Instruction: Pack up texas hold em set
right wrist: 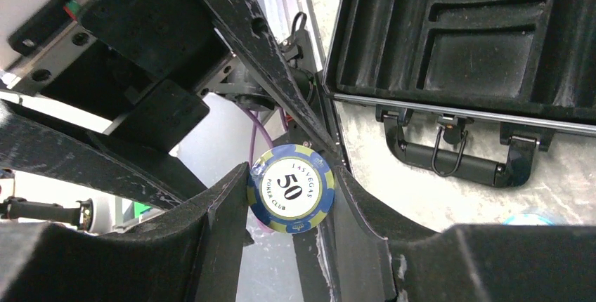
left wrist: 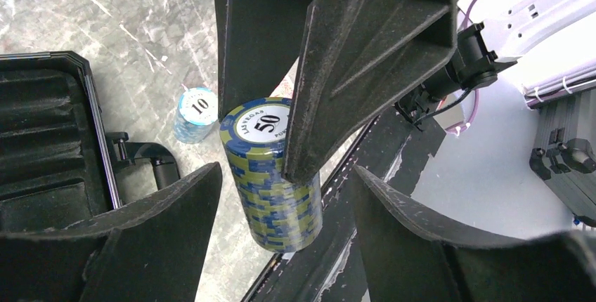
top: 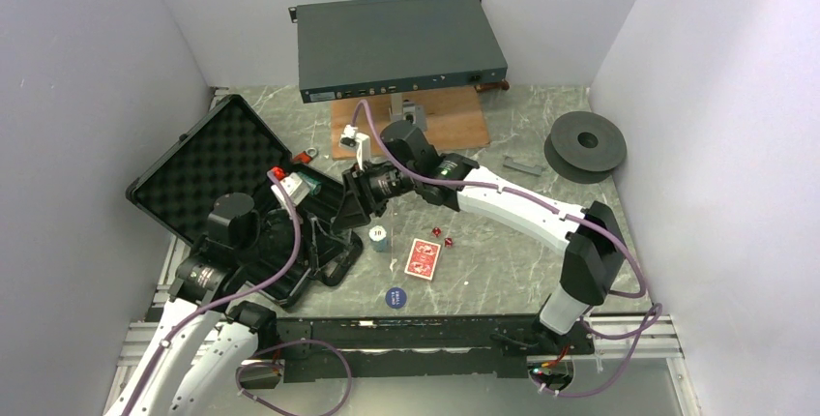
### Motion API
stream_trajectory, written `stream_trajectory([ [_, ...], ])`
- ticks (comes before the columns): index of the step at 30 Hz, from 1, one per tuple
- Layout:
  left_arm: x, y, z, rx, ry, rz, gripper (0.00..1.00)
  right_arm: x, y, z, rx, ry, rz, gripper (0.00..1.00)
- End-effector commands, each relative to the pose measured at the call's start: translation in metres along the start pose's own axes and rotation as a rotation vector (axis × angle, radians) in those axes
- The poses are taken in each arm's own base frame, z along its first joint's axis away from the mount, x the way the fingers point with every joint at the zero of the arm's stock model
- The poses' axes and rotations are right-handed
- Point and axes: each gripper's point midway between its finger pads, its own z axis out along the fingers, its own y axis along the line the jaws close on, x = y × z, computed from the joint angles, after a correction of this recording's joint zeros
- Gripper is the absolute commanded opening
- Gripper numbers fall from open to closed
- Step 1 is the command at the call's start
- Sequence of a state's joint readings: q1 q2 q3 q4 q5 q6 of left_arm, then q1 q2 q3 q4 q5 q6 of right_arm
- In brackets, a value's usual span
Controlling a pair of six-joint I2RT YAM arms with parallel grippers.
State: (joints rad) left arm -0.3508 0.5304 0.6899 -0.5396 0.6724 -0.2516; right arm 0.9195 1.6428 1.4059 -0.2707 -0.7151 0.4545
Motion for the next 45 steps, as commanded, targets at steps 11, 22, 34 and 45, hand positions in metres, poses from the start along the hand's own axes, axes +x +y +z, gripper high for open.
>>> stream_trajectory([
  [11,-0.004,0.002,0.001,-0.009,-0.015,0.028,0.60,-0.043,0.042,-0.010,-0.090,-0.087,-0.111,0.00],
  [22,-0.004,0.006,0.001,-0.037,-0.012,0.019,0.00,-0.044,0.040,-0.012,-0.058,-0.098,-0.127,0.02],
  [34,-0.004,0.007,-0.001,-0.049,-0.022,0.016,0.00,-0.062,0.031,-0.037,0.111,-0.177,-0.217,0.66],
  [45,-0.006,0.012,-0.001,-0.088,-0.031,0.001,0.00,-0.066,-0.002,-0.081,0.399,-0.319,-0.298,0.91],
])
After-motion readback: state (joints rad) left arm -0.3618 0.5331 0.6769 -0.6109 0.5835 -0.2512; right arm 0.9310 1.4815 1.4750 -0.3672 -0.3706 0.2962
